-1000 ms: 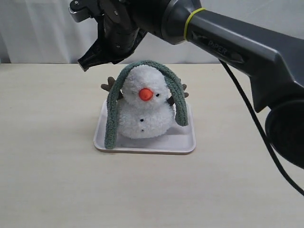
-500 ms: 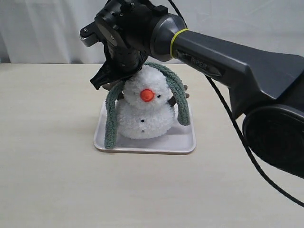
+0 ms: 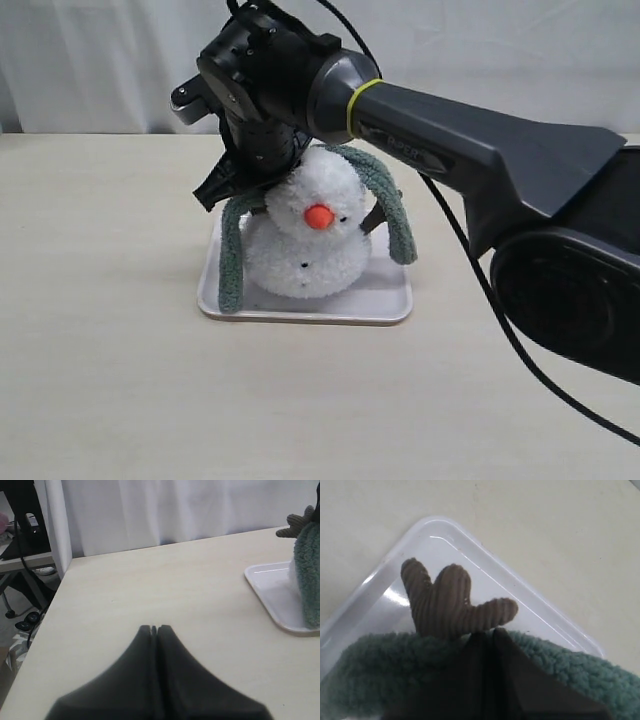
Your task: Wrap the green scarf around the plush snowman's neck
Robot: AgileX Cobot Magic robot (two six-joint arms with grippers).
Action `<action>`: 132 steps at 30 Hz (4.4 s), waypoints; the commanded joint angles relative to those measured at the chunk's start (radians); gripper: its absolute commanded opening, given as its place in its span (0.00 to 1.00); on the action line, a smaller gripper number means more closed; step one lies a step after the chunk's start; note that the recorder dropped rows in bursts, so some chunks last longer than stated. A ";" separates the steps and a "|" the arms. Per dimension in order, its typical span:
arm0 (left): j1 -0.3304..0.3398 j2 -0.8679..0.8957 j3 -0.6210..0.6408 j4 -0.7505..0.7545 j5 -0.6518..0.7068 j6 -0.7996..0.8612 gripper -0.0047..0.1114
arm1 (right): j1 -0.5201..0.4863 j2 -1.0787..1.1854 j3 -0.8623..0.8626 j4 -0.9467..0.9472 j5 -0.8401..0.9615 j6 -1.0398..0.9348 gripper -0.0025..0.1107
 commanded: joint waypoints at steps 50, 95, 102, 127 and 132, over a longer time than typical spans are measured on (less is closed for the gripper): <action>-0.005 -0.003 0.003 -0.004 -0.009 -0.006 0.04 | -0.240 -0.412 0.797 0.010 -0.492 -0.008 0.26; -0.005 -0.003 0.003 -0.004 -0.008 -0.006 0.04 | -0.238 -0.353 0.727 0.554 -0.130 -0.342 0.06; -0.005 -0.003 0.003 -0.004 -0.008 -0.006 0.04 | -0.238 -0.413 0.722 0.538 -0.121 -0.342 0.22; -0.005 -0.003 0.003 -0.004 -0.008 -0.006 0.04 | -0.191 -0.631 0.722 1.062 -0.041 -0.628 0.55; -0.005 -0.003 0.003 -0.004 -0.008 -0.006 0.04 | -0.024 -0.619 0.722 0.773 -0.297 -0.360 0.54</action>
